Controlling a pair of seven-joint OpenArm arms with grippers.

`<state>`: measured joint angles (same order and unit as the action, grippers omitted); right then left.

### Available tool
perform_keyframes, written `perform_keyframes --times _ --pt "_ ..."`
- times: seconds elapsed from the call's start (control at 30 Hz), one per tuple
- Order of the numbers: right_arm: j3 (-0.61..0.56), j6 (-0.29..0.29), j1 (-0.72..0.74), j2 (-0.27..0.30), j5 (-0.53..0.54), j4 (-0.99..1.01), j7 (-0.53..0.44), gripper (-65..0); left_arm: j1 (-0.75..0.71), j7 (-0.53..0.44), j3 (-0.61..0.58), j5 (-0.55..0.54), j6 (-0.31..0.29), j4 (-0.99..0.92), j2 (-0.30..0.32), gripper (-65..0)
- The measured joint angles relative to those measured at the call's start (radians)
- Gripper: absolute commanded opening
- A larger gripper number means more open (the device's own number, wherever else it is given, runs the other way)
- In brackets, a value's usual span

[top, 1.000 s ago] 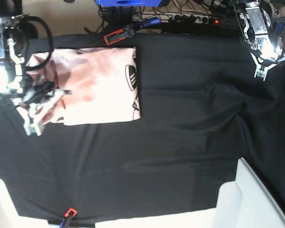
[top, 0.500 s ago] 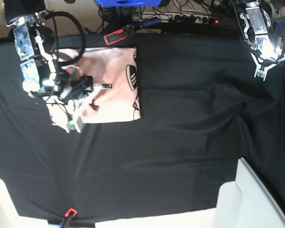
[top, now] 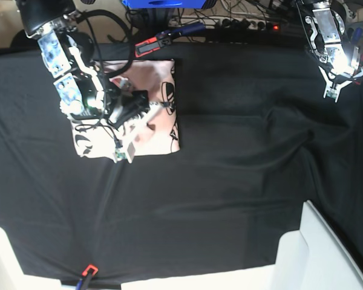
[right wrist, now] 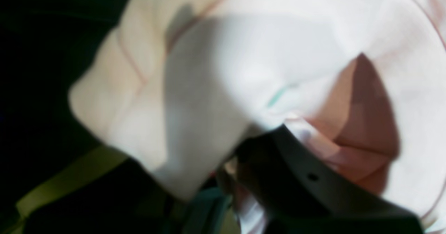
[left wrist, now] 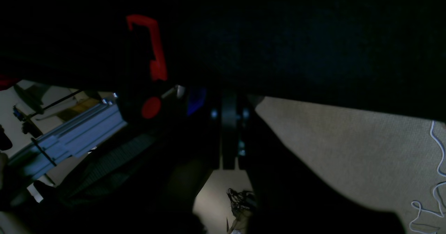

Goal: Fold the T-shirt properly
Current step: 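Fold the held end over toward the shirt middle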

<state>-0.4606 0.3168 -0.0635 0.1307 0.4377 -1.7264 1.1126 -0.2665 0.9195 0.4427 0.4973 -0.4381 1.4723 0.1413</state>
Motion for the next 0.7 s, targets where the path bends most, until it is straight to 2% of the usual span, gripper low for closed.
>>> perform_keyframes --times 0.17,0.2,0.3,0.37,0.43,0.5,0.57,0.63,0.7 --pt "-0.005 0.000 0.001 -0.019 -0.002 0.016 -0.001 -64.9 0.000 0.000 0.000 0.000 0.000 0.000 0.000 -65.0" --pt "-0.005 0.016 0.004 -0.022 0.002 0.037 -0.005 -64.7 0.000 0.000 0.000 0.000 0.000 0.000 -0.001 -65.0" --pt "-0.005 0.118 0.006 -0.038 0.000 0.099 -0.006 -64.0 0.000 0.000 0.000 0.000 0.000 -0.001 0.000 -65.0" --pt "-0.007 0.130 0.005 -0.038 0.000 0.101 -0.003 -62.0 0.000 0.000 0.000 0.000 0.000 -0.001 0.000 -65.0" --pt "-0.005 0.132 0.008 -0.050 -0.003 0.094 -0.003 -54.1 0.000 0.000 0.000 0.000 0.000 -0.001 -0.001 -65.0" --pt "-0.005 0.140 0.007 -0.074 -0.005 0.072 -0.001 -39.5 0.000 0.000 0.000 0.000 0.000 -0.001 0.000 -65.0" --pt "-0.056 0.138 0.010 -0.081 0.001 0.042 -0.001 -26.4 0.000 0.000 0.000 0.000 0.000 -0.001 0.000 -65.0" --pt "-0.117 0.137 0.013 -0.082 0.005 0.020 0.023 -22.1 0.001 0.000 0.000 0.000 0.000 -0.001 0.000 -65.0" --pt "-0.157 0.130 0.013 -0.092 0.008 0.008 0.041 -22.3 0.000 0.000 -0.001 0.000 0.000 -0.001 -0.001 -65.0"
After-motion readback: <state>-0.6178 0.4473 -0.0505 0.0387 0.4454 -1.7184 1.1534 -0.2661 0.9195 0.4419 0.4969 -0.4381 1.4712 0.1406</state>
